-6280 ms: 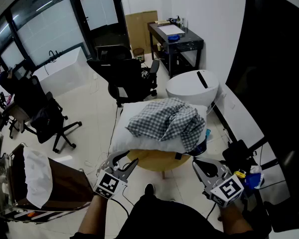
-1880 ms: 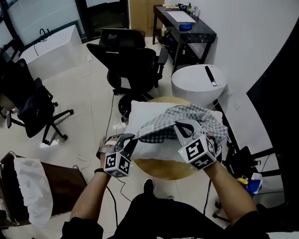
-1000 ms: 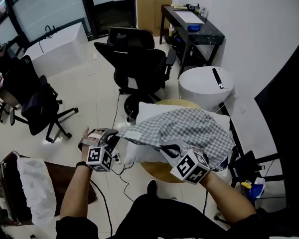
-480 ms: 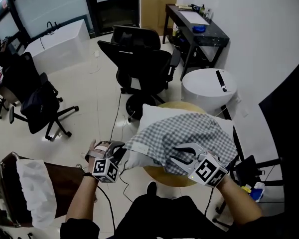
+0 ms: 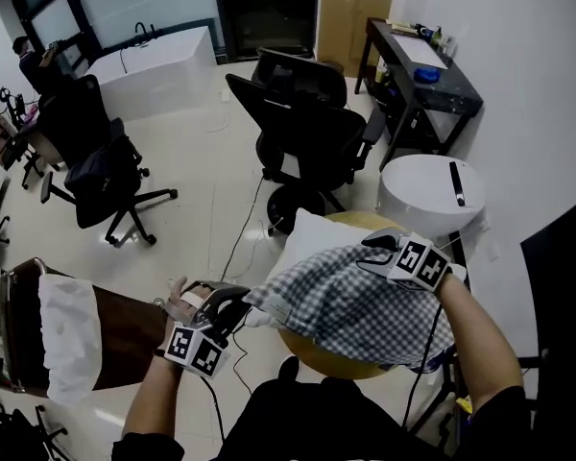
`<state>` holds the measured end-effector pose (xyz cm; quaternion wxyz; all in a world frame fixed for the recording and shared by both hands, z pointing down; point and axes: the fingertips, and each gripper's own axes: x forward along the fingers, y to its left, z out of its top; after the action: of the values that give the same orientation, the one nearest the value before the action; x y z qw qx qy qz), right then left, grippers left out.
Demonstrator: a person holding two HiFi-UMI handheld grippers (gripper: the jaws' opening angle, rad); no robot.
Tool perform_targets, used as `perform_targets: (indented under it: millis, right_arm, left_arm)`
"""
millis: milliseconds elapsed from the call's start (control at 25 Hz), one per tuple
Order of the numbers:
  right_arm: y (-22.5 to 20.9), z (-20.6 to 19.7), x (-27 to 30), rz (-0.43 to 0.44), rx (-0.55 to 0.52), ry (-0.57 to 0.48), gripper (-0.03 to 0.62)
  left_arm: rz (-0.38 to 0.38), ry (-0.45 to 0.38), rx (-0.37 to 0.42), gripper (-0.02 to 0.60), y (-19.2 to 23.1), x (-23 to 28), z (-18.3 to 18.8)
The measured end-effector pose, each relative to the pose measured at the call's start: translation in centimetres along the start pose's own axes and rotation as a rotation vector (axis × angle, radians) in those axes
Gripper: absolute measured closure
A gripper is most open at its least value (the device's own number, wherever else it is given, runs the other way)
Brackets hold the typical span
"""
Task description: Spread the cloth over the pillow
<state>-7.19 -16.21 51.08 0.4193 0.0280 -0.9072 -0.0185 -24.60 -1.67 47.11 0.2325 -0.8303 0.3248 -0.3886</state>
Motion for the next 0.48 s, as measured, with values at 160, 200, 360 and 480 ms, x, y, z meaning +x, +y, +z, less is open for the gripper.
perform_targets:
  millis: [160, 200, 360, 480]
  right_arm:
    - [-2.5, -2.7, 2.3, 0.129, -0.047, 0.054, 0.404]
    - [-2.8, -3.2, 2.8, 0.161, -0.052, 0.061, 0.404]
    - [-3.4, -5.1, 4.6, 0.266, -0.070, 0.086, 0.404]
    - [-3.1, -6.0, 5.3, 0.316, -0.088, 0.077, 0.423]
  left_arm:
    - [0.055, 0.060, -0.075, 0.566, -0.1, -0.4, 0.4]
    - [0.063, 0.082, -0.087, 0.566, -0.2, -0.5, 0.4]
    - [0.111, 0.151, -0.146, 0.566, -0.3, -0.8, 0.7]
    - [0.119, 0.207, -0.182, 0.566, -0.9, -0.5, 0.1]
